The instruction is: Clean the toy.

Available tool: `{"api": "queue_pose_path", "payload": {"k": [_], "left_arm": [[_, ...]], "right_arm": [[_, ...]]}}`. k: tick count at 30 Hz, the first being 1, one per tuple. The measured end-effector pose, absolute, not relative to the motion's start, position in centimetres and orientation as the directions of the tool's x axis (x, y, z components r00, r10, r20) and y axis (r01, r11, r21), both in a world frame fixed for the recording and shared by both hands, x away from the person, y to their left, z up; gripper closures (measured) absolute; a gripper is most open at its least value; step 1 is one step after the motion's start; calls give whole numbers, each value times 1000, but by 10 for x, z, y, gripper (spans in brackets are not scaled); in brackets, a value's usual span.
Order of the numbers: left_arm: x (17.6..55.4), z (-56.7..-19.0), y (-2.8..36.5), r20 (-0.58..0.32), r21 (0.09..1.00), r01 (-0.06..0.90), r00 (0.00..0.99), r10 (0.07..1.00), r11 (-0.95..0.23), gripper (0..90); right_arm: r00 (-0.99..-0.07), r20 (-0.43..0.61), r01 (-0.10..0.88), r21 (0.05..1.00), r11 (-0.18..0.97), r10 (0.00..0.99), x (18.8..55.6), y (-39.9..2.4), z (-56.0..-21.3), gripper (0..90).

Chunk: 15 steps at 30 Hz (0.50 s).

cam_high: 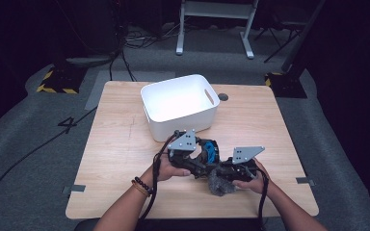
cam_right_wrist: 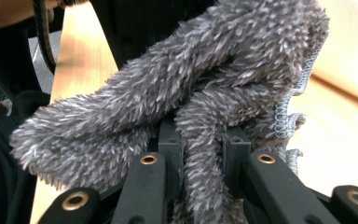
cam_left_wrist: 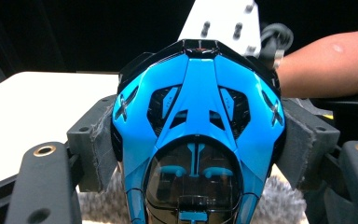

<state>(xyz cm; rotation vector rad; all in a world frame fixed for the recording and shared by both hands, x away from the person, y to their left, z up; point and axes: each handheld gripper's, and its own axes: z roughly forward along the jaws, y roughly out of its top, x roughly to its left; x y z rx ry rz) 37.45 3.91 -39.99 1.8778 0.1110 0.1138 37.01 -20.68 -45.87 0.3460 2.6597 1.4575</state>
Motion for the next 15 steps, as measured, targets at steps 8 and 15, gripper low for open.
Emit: {"api": "queue_pose_path", "payload": {"k": [8,15], "left_arm": [[373,-394,47,24,963,13,991,132,-269,256],[375,-396,54,28,958,15,989,145,-286,256]], "right_arm": [[-962,26,188,785,590,271,378,-205,-474,753],[-950,20,201,804,560,313,382,-221,-470,755]]}}
